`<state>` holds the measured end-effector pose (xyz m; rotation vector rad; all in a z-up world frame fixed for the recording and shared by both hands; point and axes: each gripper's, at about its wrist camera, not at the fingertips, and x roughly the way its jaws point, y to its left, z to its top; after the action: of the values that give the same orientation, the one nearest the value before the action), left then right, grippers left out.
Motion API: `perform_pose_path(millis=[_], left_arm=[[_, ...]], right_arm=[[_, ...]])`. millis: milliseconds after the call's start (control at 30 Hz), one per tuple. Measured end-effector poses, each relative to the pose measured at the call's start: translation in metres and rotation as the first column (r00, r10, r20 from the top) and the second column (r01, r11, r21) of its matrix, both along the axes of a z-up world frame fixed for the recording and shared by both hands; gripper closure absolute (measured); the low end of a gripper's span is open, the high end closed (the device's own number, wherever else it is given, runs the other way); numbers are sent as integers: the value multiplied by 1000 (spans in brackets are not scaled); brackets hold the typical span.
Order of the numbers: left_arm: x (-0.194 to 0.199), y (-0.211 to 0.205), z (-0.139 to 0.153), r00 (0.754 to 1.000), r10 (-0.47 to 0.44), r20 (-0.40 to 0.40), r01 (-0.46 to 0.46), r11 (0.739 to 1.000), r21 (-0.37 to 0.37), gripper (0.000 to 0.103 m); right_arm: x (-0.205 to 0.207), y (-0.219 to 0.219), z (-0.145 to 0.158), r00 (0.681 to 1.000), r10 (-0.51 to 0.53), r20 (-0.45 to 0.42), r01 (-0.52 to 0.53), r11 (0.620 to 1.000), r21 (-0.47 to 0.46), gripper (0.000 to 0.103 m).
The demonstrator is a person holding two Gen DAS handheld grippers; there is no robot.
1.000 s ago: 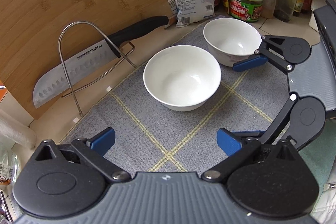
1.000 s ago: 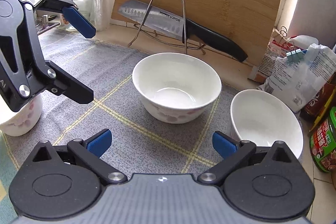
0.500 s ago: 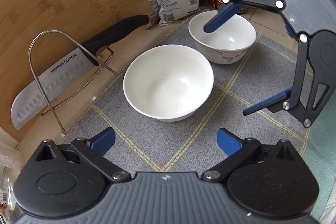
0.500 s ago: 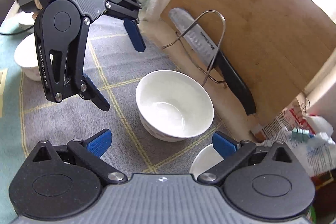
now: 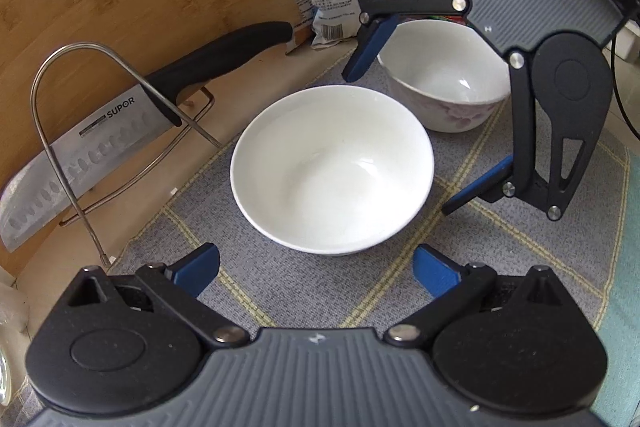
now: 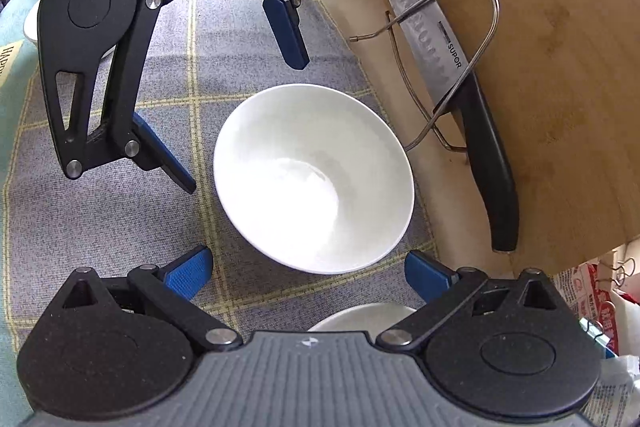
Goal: Organize plates and bowls
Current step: 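Close the left tool on one bowl's rim while the right tool grasps the other bowl, then lift and carry both bowls toward the plate stack with both tools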
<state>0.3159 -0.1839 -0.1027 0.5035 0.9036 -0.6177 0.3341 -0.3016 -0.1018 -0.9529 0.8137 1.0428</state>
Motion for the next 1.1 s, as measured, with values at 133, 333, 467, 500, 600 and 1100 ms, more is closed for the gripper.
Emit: perform_pose_path(millis=[133, 333, 467, 500, 600, 1100], left_arm=[[4, 0, -4, 1000, -5, -8, 6, 1000, 4, 2], [9, -4, -7, 999, -49, -13, 49, 999, 13, 2], [12, -8, -8, 998, -58, -6, 58, 998, 14, 5], [13, -8, -8, 998, -60, -12, 60, 998, 3, 8], [12, -9, -6, 998, -57, -5, 57, 998, -5, 13], [3, -8, 3, 995, -99, 26, 99, 995, 4, 17]], right_arm=[[9, 2, -6, 999, 23, -27, -23, 1000, 2, 0], [20, 2, -7, 995, 66, -72, -64, 997, 39, 2], [27, 2, -5, 994, 75, -82, -70, 996, 62, 6], [29, 2, -4, 993, 79, -84, -73, 995, 69, 8], [33, 3, -2, 993, 82, -80, -76, 994, 79, 9], [9, 5, 14, 995, 92, -34, -89, 992, 94, 10]])
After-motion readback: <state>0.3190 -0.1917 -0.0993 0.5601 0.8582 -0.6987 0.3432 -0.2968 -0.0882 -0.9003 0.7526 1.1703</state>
